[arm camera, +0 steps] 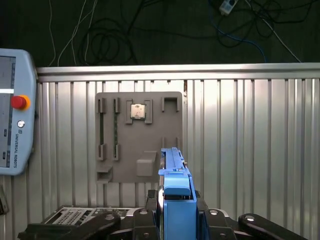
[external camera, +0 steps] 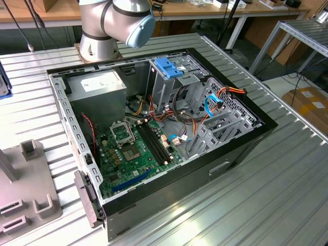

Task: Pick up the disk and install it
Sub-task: 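Pick up the disk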

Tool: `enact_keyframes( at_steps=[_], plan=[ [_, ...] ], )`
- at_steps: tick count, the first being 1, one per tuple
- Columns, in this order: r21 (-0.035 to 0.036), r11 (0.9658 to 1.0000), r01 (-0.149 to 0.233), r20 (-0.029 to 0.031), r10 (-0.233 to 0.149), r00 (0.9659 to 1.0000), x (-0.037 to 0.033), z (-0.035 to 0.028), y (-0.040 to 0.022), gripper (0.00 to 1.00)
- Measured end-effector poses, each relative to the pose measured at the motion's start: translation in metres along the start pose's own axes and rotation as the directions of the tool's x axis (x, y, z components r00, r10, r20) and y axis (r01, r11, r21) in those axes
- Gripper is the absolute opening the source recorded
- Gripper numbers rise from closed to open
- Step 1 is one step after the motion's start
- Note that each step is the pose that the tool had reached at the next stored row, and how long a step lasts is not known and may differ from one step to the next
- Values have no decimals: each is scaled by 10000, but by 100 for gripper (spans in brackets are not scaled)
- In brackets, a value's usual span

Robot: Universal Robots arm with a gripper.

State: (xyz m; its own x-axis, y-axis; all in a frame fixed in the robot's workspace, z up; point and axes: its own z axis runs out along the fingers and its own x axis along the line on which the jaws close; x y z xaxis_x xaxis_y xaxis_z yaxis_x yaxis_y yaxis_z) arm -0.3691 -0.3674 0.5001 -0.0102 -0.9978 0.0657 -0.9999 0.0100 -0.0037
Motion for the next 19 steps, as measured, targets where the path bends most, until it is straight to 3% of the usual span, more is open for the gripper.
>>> enact_keyframes(
  at_steps=[8,19],
  plan=[
    [-1,10000,0,0,0,10000,-5,0,-279,37],
    [-1,10000,0,0,0,10000,-11,1,-564,37]
  ],
)
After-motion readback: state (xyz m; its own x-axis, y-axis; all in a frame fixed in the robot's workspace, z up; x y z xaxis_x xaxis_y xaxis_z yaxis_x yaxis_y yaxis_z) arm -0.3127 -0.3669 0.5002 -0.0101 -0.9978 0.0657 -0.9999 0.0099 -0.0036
